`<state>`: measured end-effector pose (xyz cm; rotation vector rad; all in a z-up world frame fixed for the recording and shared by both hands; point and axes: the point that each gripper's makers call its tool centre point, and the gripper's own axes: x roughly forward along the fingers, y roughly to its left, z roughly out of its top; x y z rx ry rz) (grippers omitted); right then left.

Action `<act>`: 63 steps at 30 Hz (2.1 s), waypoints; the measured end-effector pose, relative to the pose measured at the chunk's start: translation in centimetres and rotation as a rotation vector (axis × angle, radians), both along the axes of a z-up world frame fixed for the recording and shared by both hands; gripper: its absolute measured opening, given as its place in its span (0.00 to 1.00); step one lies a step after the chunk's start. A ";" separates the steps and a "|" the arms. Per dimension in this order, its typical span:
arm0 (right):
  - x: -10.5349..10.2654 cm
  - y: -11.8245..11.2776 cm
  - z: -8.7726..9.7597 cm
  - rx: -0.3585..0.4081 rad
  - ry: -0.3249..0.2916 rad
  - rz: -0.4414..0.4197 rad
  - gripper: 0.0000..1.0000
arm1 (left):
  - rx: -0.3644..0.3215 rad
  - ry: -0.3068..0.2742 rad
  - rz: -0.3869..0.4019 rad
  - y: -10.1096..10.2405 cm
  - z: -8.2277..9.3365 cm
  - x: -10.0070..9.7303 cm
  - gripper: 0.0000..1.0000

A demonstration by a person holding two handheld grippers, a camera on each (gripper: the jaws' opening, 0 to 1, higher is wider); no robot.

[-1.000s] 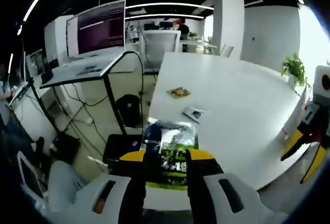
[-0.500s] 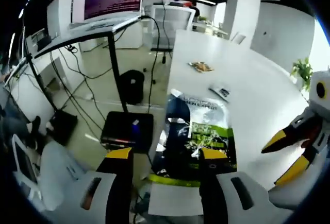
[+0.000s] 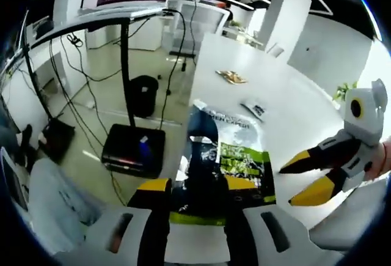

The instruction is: Arrange the skincare products in the storage area until every visible bottle or jar stands upright without overlapping.

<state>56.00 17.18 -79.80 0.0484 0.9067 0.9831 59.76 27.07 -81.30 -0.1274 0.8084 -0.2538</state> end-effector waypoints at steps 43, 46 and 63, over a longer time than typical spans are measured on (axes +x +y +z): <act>-0.4 -2.1 5.0 0.061 -0.055 -0.068 0.00 | -0.470 -0.204 0.117 -3.3 6.7 -4.7 0.00; -1.3 -2.9 6.8 0.108 -0.063 -0.084 0.00 | -0.508 -0.280 0.070 -4.4 9.2 -5.7 0.00; -6.3 -9.8 16.4 0.347 -0.285 -0.094 0.00 | -0.849 -0.521 -0.242 -11.3 18.7 -10.0 0.00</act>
